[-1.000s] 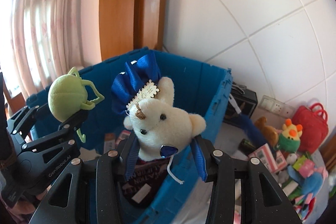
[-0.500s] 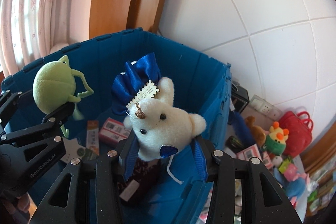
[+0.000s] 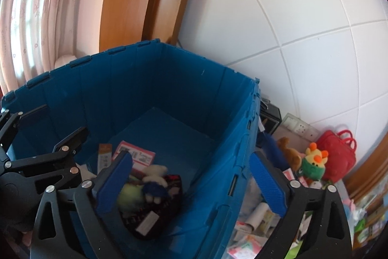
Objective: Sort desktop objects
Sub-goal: 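Withdraw both grippers from the crate back to the pile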
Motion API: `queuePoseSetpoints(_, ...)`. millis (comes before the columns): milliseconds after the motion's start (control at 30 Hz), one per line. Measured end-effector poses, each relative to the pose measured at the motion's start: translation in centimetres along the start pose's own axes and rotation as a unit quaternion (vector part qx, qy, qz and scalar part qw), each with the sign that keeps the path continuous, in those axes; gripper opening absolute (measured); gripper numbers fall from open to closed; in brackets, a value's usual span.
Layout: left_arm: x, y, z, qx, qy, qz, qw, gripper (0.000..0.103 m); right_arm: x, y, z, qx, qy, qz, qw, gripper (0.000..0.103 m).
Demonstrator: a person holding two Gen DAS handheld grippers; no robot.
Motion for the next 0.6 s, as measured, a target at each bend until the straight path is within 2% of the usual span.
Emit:
queuePoseSetpoints(200, -0.3, 1.8, -0.2, 0.027, 0.009, -0.001, 0.9996, 0.073, 0.2, 1.9, 0.2, 0.036, -0.001, 0.008, 0.999, 0.103)
queuePoseSetpoints(300, -0.5, 3.0, -0.1, 0.050, 0.021, 0.014, 0.9985, 0.073, 0.8, 3.1, 0.4, 0.053, -0.004, 0.016, 0.998, 0.103)
queuePoseSetpoints(600, 0.7, 5.9, 0.2, 0.112, 0.039, 0.039, 0.9922, 0.073, 4.7, 5.4, 3.1, 0.066, -0.040, 0.022, 0.997, 0.103)
Point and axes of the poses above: each gripper's, at about its wrist camera, not at the fingertips, and y roughly against the way its jaws point, x to its right, z to its underside, the point moved 2 cm from there along -y, roughly the way its jaws point, and after that the axes turned 12 degrees about z, right-handed, at the moved point
